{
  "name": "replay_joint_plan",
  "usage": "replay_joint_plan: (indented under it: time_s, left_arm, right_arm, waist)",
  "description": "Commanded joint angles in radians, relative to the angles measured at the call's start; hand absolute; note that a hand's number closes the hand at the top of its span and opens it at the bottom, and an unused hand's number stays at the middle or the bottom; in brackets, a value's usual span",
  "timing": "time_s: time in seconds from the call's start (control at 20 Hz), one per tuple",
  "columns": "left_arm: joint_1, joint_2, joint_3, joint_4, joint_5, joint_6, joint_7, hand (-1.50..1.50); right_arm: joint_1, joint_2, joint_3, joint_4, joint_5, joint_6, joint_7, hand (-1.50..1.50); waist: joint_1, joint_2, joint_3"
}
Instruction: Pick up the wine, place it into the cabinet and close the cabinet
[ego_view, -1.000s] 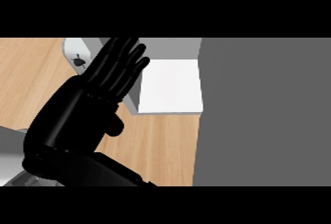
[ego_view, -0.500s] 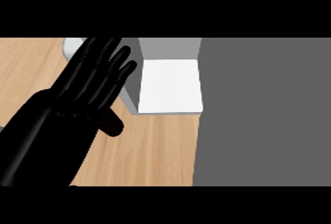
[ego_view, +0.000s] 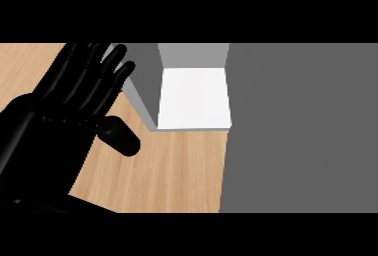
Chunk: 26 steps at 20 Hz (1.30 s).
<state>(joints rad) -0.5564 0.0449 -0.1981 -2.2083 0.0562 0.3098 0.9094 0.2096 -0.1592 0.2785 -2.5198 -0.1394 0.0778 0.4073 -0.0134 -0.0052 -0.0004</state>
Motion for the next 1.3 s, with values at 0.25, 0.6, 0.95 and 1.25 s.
replay_joint_plan:
  time_s: [0.25,0.6,0.95,1.25]
  left_arm:
    - [0.043,0.071,0.121,0.050,0.049,-0.077,-0.072,-1.50]
    - [0.057,0.182,0.305,0.107,0.191,-0.201,-0.107,-1.50]
    - [0.176,0.202,0.379,0.117,0.252,-0.268,-0.169,-1.50]
    - [0.205,0.187,0.367,0.196,0.231,-0.286,-0.218,-1.50]
  right_arm:
    - [0.041,-0.045,-0.044,-0.235,-0.093,-0.005,0.108,-1.50]
    - [0.030,-0.019,0.039,-0.213,-0.024,-0.027,0.111,-1.50]
    - [0.067,-0.037,-0.008,-0.225,-0.069,-0.004,0.073,-1.50]
    - [0.075,-0.026,0.060,-0.269,-0.013,-0.028,0.100,-1.50]
  waist:
    - [0.000,0.005,0.000]
    - [0.001,0.005,-0.001]
    - [0.004,0.003,0.000]
    - [-0.004,0.000,0.000]
